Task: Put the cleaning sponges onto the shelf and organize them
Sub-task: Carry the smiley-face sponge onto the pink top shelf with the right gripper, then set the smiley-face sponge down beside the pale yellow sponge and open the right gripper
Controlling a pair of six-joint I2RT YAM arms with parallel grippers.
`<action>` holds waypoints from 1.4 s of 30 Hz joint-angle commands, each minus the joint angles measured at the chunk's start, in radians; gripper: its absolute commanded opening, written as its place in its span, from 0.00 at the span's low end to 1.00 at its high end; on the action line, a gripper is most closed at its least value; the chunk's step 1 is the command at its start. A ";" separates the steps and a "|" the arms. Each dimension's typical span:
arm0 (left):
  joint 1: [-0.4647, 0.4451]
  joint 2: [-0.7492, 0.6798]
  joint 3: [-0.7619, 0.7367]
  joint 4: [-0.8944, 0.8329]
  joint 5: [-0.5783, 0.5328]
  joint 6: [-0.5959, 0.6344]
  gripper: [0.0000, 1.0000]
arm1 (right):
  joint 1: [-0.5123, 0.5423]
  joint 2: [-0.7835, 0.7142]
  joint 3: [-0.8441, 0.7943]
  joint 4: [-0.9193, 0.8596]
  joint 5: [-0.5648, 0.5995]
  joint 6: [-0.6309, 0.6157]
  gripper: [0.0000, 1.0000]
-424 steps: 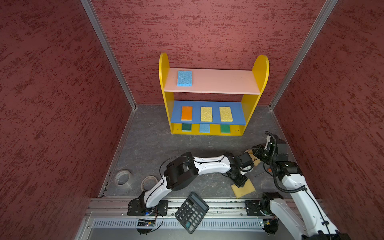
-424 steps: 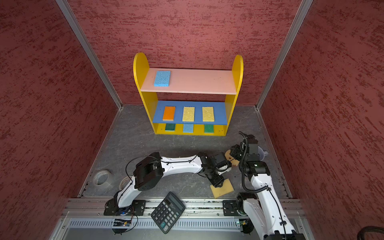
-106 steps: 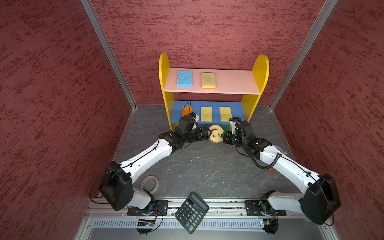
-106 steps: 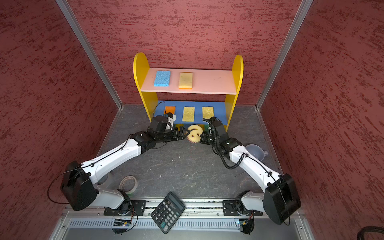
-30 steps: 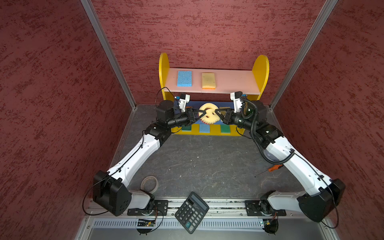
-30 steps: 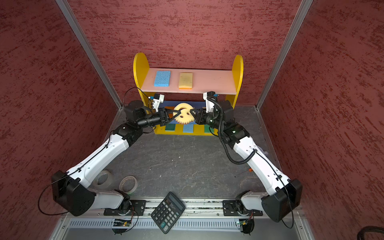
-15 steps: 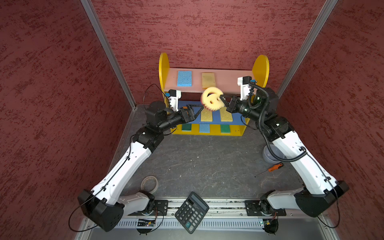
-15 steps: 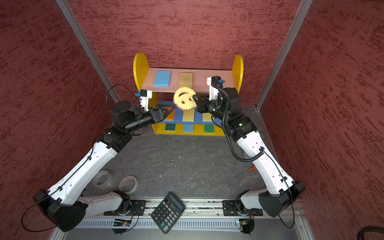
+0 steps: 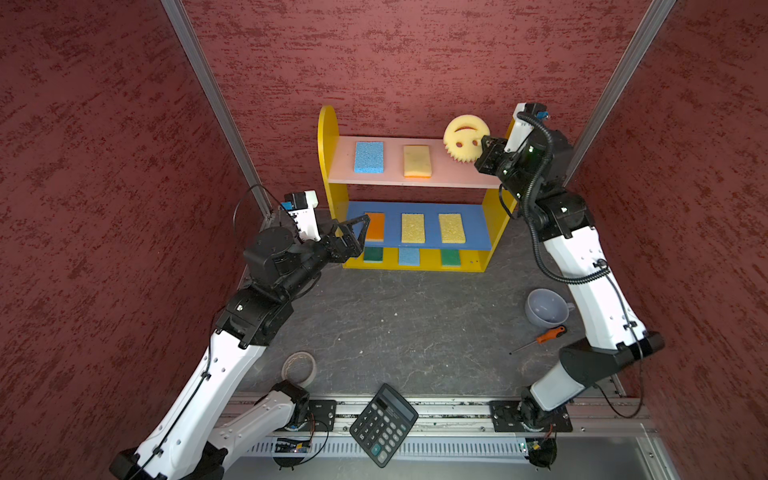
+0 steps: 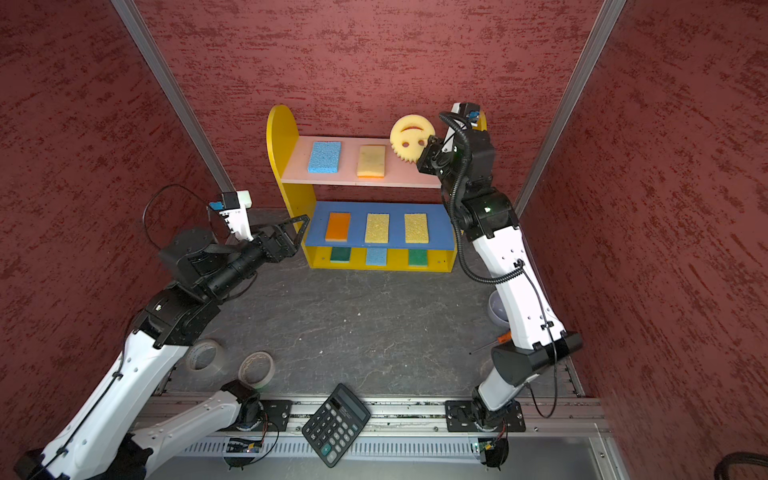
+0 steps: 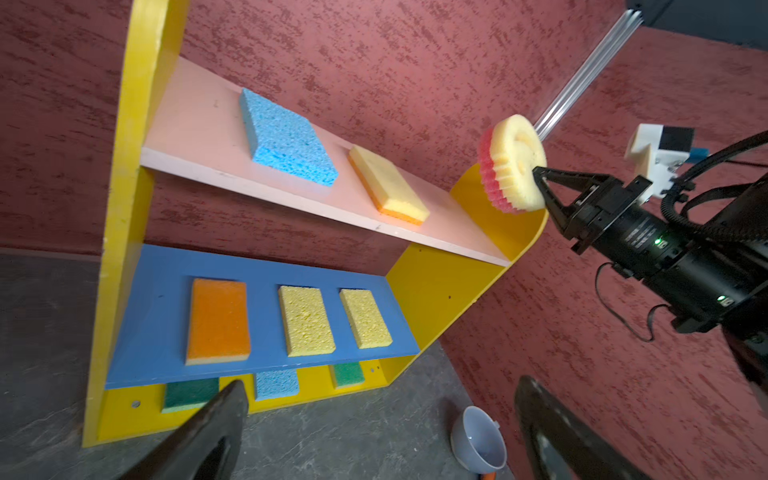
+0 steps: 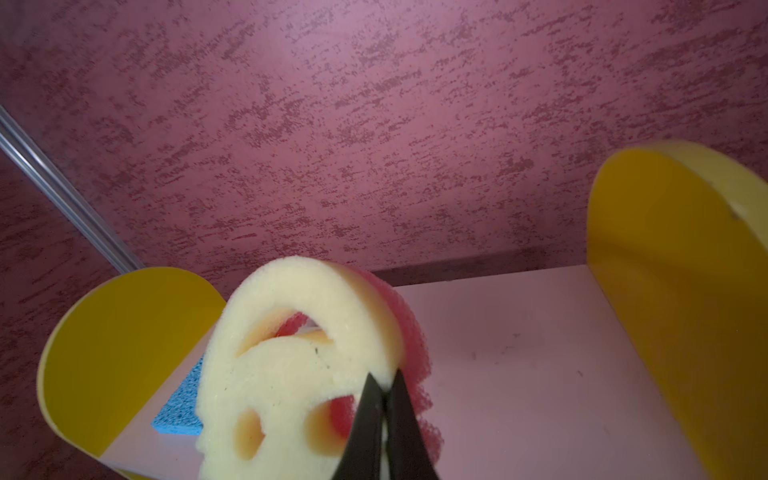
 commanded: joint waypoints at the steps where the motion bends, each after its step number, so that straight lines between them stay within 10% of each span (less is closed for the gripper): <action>1: 0.000 -0.010 -0.015 -0.066 -0.054 0.037 0.99 | -0.015 0.087 0.106 -0.107 0.077 -0.021 0.00; 42: 0.019 0.012 -0.033 -0.073 -0.037 0.005 0.99 | -0.103 0.133 0.164 -0.268 -0.054 0.079 0.02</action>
